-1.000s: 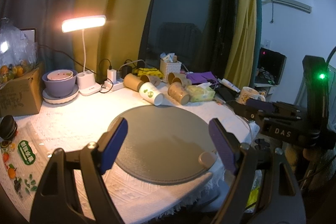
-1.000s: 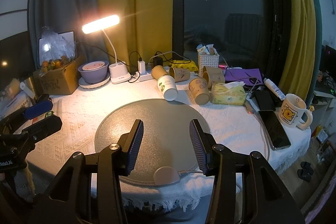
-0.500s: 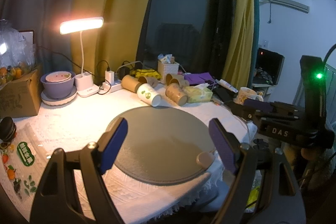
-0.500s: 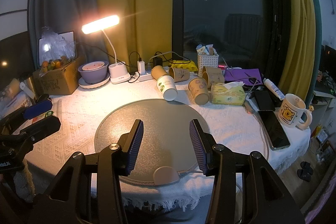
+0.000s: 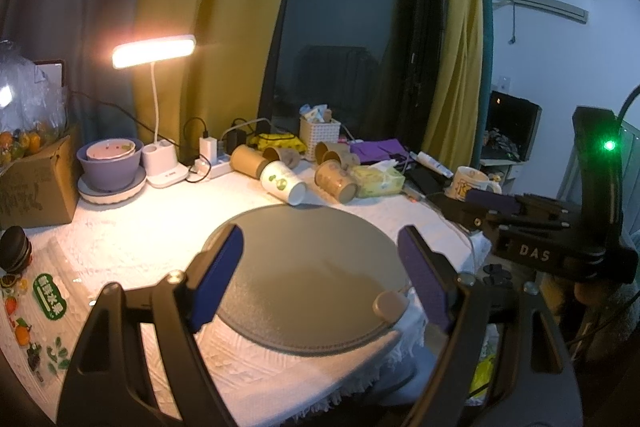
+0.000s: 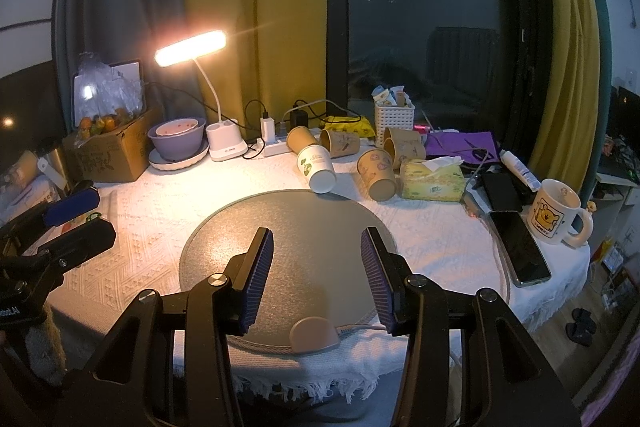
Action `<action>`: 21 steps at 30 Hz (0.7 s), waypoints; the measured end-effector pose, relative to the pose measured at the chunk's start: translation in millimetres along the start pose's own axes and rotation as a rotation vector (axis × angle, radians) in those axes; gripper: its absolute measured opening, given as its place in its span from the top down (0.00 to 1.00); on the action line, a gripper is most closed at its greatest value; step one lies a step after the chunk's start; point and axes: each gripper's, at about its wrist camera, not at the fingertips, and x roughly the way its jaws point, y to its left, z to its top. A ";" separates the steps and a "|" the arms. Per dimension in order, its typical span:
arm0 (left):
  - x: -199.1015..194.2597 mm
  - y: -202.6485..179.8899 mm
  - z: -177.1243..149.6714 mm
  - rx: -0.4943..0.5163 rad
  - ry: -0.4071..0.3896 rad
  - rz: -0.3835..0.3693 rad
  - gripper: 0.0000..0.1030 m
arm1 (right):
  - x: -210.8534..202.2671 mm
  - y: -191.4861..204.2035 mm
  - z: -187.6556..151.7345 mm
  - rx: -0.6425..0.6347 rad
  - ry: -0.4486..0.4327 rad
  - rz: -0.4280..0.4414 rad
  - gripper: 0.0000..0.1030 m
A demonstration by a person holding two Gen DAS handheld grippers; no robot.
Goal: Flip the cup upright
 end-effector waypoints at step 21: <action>30.8 -0.1 14.8 0.038 0.031 -0.022 0.22 | 10.9 -14.4 16.9 -0.037 -0.004 -0.033 0.53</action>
